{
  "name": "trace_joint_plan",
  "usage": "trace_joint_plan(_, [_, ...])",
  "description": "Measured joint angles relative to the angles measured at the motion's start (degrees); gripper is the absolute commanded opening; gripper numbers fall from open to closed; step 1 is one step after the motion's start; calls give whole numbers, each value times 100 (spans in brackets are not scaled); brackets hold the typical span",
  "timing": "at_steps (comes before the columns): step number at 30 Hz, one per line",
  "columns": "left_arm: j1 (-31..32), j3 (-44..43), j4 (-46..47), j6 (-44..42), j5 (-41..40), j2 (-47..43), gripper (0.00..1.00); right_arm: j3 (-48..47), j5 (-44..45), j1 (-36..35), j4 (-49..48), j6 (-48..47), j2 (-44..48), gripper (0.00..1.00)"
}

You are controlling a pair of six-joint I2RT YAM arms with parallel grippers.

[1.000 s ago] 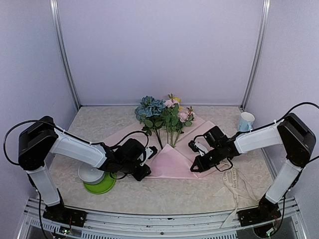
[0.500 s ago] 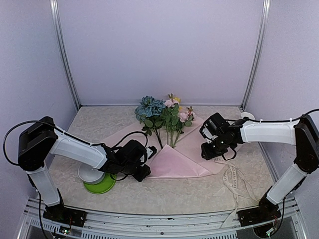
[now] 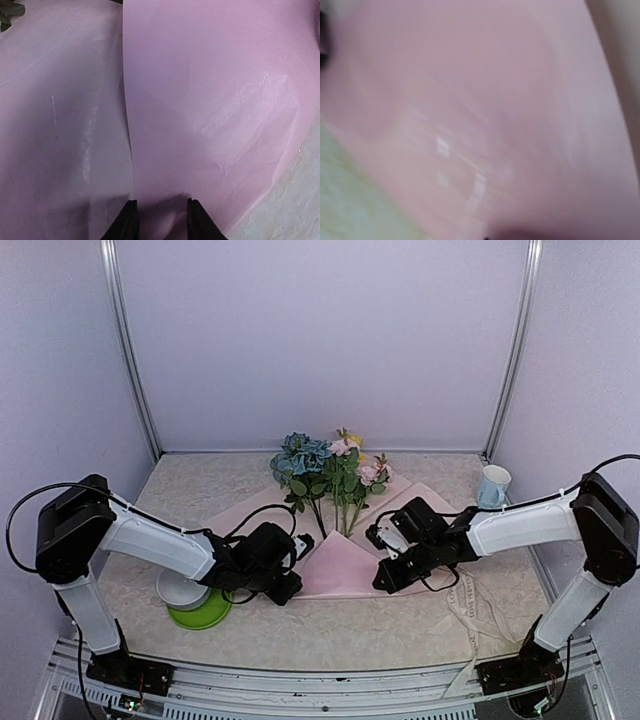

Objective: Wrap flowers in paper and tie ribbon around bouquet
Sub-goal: Press the fold line of the 1/4-folded wrapping paper.

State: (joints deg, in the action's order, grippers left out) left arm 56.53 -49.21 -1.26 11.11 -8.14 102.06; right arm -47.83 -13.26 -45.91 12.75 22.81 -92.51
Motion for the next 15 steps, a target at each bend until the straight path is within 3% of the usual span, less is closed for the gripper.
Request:
trace_joint_plan(5, [15, 2, -35, 57, -24, -15, 33, 269, 365, 190, 275, 308, 11, 0])
trace_joint_plan(15, [17, 68, -79, 96, 17, -90, 33, 791, 1322, 684, 1416, 861, 914, 0])
